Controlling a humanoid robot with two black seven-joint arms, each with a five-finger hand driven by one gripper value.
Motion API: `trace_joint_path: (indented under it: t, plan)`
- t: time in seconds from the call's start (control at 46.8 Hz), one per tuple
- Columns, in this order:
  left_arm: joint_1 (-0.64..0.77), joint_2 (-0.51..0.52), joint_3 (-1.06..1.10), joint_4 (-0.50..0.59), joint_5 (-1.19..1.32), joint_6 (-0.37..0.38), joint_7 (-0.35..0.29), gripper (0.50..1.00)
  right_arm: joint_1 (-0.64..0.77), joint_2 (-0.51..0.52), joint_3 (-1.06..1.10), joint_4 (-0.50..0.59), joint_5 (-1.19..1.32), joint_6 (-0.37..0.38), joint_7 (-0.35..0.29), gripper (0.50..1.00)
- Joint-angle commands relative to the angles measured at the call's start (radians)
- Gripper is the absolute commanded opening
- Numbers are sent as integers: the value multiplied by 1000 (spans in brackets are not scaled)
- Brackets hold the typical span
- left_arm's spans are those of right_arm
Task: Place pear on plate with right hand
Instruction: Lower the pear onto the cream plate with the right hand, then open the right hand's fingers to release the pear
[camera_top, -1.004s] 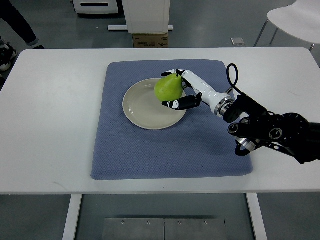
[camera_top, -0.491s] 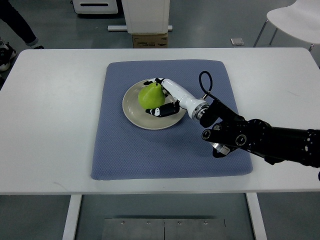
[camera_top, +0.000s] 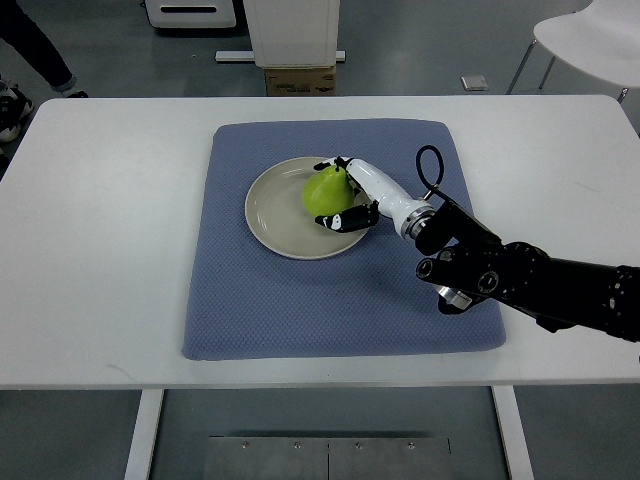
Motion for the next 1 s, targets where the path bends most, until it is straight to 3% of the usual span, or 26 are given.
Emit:
trace_joint_path:
  t: [0.0,0.085,0.128,0.598,0.983]
  plan:
    - [0,0,0,0,0,0,0,1000,1,0,1,0,0,-1,5,677]
    - [0,0,0,0,0,0,0,1000,6,0,3,3,0,-2,8,922]
    - [0,0,0,0,0,0,0,1000,9,0,6,3,0,-2,9,993]
    - [0,0,0,0,0,0,0,1000,60,-2,31,23,3,-1,9,1000]
    - [0,0,0,0,0,0,0,1000,50,-199,124,43,3,4,9,1000]
